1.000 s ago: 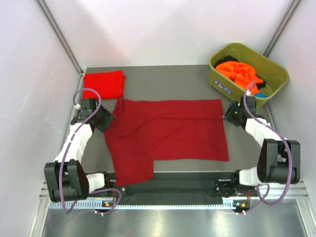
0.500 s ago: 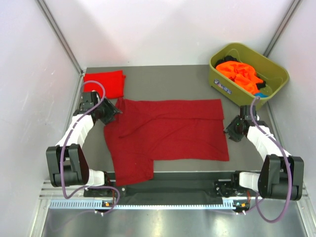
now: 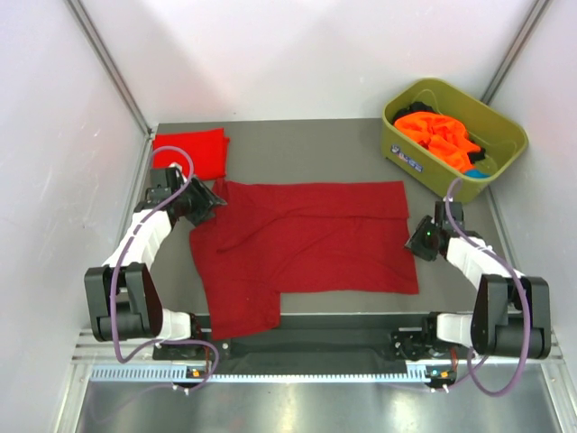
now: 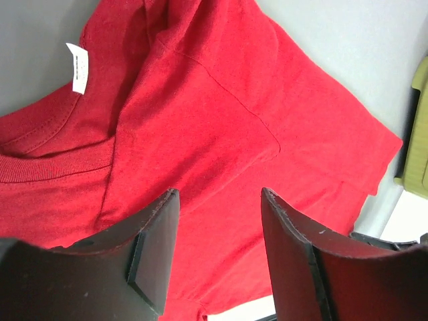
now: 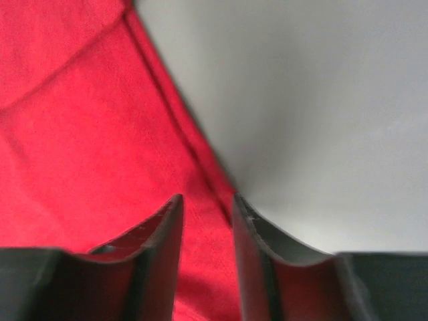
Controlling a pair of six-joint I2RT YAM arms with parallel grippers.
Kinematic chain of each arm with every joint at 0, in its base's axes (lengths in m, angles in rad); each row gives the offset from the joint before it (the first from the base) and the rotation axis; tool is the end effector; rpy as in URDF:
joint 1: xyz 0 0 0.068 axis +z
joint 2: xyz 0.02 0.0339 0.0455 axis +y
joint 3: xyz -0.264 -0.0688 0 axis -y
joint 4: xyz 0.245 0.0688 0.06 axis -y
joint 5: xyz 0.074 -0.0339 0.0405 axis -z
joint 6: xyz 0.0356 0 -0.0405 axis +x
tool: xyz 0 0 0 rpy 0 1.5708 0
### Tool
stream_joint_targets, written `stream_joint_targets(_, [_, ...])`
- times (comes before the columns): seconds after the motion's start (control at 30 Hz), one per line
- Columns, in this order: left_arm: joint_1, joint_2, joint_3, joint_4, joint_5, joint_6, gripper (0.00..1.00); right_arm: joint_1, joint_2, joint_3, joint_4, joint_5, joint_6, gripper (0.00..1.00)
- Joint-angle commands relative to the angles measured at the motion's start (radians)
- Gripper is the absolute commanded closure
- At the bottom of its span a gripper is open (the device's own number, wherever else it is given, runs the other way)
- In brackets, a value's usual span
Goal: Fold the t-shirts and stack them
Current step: Fold the tshirt
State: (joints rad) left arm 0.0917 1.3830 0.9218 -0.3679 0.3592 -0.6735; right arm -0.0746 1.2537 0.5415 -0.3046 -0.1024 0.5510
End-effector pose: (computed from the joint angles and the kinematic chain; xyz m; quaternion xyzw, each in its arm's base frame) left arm 0.2893 0.0140 0.2384 -0.2823 0.8749 -0.2618 0.2938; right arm 0.2196 -0.0128 0.1566 0.2823 0.9183 0.1123 0.2538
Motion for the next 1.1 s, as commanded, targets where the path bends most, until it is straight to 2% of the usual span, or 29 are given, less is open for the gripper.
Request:
stream_joint_targets(0.0, [0.005,-0.019,-0.001,0.049,0.004,0.008,0.43,0.002,0.061,0.035,0.007,0.096,-0.048,0.68])
stream_joint_targets(0.03, [0.005,-0.022,-0.001,0.049,-0.003,0.006,0.43,0.002,0.064,0.038,-0.013,0.124,-0.045,0.73])
stream_joint_targets(0.07, [0.003,-0.036,-0.003,0.049,-0.026,0.002,0.44,0.002,0.065,0.044,-0.022,0.144,-0.045,0.84])
stream_joint_targets(0.13, [0.005,-0.050,-0.004,0.050,-0.052,0.000,0.44,0.002,0.055,0.051,-0.039,0.214,-0.045,1.00])
stream_joint_targets(0.2, [0.006,-0.064,-0.008,0.060,-0.080,-0.005,0.44,0.001,0.044,0.064,-0.053,0.260,-0.051,1.00])
stream_joint_targets(0.5, [0.006,0.014,0.041,0.061,-0.106,-0.018,0.44,-0.027,0.076,0.133,-0.152,0.346,-0.063,1.00])
stream_joint_targets(0.57, [0.005,0.030,0.057,0.063,-0.121,-0.012,0.44,-0.031,0.063,0.127,-0.153,0.343,-0.063,1.00])
stream_joint_targets(0.63, [0.005,0.042,0.074,0.057,-0.155,-0.005,0.44,-0.030,0.021,0.120,-0.119,0.265,-0.078,1.00])
stream_joint_targets(0.7, [0.003,0.056,0.078,0.053,-0.178,0.002,0.44,-0.019,-0.019,0.106,-0.103,0.161,-0.080,0.94])
stream_joint_targets(0.73, [0.006,0.063,0.081,0.046,-0.195,0.003,0.43,-0.011,-0.019,0.115,-0.131,0.150,-0.066,0.85])
stream_joint_targets(0.83, [0.006,0.057,0.078,0.043,-0.223,0.006,0.44,0.022,-0.001,0.156,-0.203,0.139,-0.051,0.68])
stream_joint_targets(0.97, [0.005,0.037,0.072,0.055,-0.237,-0.004,0.44,0.059,-0.017,0.155,-0.232,0.118,-0.004,0.67])
stream_joint_targets(1.07, [0.006,0.018,0.069,0.058,-0.223,-0.011,0.44,0.143,-0.048,0.163,-0.232,0.125,0.050,0.70])
